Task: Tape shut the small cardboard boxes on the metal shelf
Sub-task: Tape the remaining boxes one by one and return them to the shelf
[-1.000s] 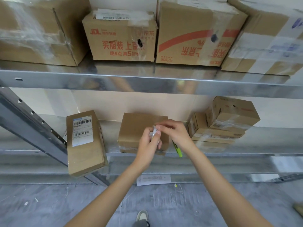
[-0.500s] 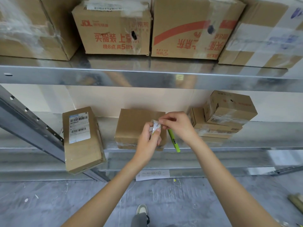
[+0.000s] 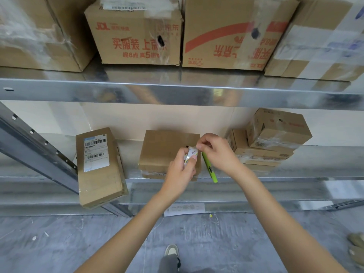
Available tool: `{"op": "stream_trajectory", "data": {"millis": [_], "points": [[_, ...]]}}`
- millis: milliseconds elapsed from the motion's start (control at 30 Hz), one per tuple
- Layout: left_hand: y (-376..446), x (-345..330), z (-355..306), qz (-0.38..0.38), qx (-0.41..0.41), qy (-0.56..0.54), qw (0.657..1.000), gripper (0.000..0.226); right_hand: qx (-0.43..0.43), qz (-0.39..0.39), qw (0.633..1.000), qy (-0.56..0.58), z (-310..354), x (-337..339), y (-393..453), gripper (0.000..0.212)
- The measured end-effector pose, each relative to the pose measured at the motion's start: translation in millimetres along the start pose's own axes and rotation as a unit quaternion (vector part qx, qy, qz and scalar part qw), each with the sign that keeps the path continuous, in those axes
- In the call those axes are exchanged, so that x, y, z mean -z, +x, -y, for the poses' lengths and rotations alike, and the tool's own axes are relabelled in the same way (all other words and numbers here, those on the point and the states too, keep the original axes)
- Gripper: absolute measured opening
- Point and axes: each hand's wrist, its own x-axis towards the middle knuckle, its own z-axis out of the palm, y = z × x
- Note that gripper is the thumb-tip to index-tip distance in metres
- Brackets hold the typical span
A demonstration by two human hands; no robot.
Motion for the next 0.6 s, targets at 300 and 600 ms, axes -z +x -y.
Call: {"op": "stream_trajectory", "data": {"millis": [300, 600], "points": [[7.8, 8.9, -0.2, 0.027, 0.013, 0.012, 0.999, 0.012, -0.054, 0.061, 0.98, 0.183, 15.2, 18.6, -0.4, 0.01], [2.3, 3.3, -1.2, 0.037, 0.031, -0.025, 0.999, 0.024, -0.086, 0.07, 0.972, 0.205, 0.5, 10.7, -4.2, 0.022]]}}
